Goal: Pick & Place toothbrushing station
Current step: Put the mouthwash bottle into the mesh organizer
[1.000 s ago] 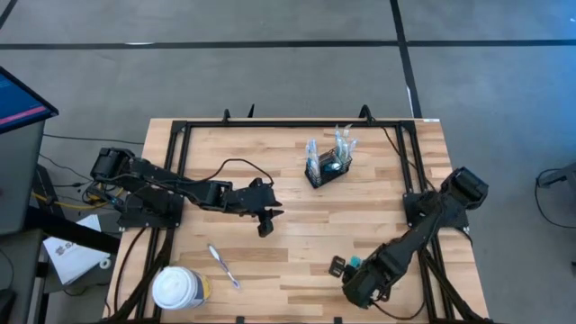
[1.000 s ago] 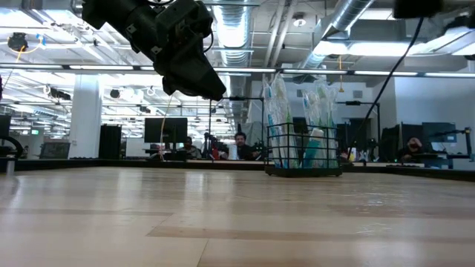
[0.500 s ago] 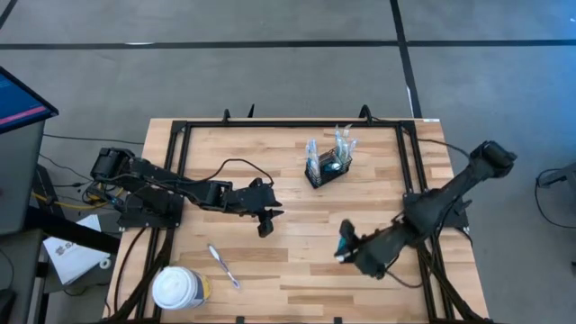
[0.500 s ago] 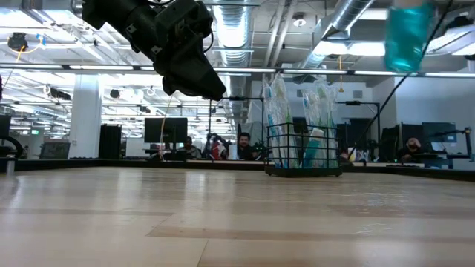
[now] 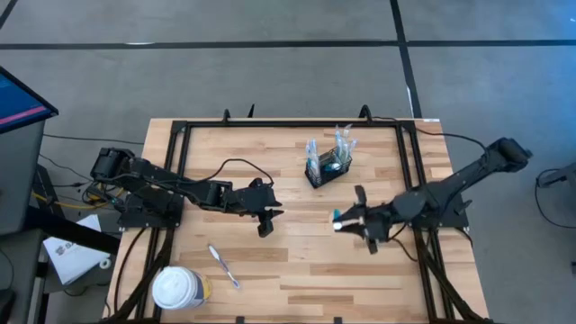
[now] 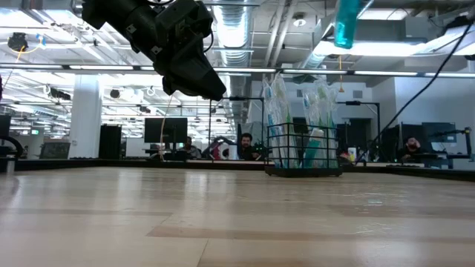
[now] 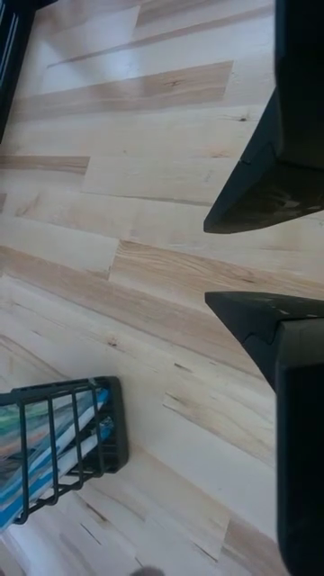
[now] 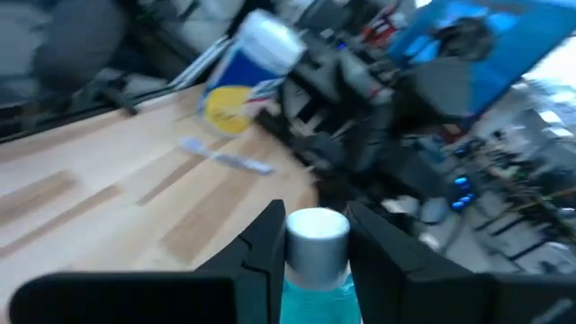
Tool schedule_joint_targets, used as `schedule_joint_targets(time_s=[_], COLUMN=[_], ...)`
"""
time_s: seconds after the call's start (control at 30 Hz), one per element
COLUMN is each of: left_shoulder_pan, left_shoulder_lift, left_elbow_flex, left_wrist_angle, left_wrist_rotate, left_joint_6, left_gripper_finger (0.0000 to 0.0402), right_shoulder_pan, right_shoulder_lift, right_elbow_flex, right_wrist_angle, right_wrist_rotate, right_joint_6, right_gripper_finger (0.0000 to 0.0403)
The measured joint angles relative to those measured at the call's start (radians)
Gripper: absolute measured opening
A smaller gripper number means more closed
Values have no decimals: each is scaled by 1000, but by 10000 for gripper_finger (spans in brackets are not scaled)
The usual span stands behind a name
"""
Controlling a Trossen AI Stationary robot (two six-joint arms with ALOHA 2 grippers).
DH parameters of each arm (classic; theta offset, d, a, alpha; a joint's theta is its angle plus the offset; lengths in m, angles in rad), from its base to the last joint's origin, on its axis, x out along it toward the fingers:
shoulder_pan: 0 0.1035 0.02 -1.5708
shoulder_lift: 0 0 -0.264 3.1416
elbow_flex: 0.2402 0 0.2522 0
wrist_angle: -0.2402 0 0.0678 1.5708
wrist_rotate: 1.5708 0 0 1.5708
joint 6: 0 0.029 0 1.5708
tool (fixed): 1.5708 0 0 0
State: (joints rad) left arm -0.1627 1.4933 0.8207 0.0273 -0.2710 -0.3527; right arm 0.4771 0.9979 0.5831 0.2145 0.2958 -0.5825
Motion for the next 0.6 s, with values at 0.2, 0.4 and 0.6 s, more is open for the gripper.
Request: schedule_joint_targets(time_s=[0.2,0.4,0.6], left_shoulder_pan=[0,0,0], left_shoulder_lift=[0,0,0], left_elbow_flex=[0,0,0], left_wrist_angle=[0,0,0], left_wrist_rotate=[0,0,1], left_joint_6=[0,0,0], left_gripper_finger=[108,108,108], right_shoulder_pan=[-97,-198,-301], right_shoulder_lift=[-68,-89,-73], right_elbow_flex=[-119,-231,-334], right_wrist_angle=[194,430,667], right_wrist_rotate=[-8,-81,-162], right_joint_6=[-4,-3,47], right_gripper_finger=[84,84,84])
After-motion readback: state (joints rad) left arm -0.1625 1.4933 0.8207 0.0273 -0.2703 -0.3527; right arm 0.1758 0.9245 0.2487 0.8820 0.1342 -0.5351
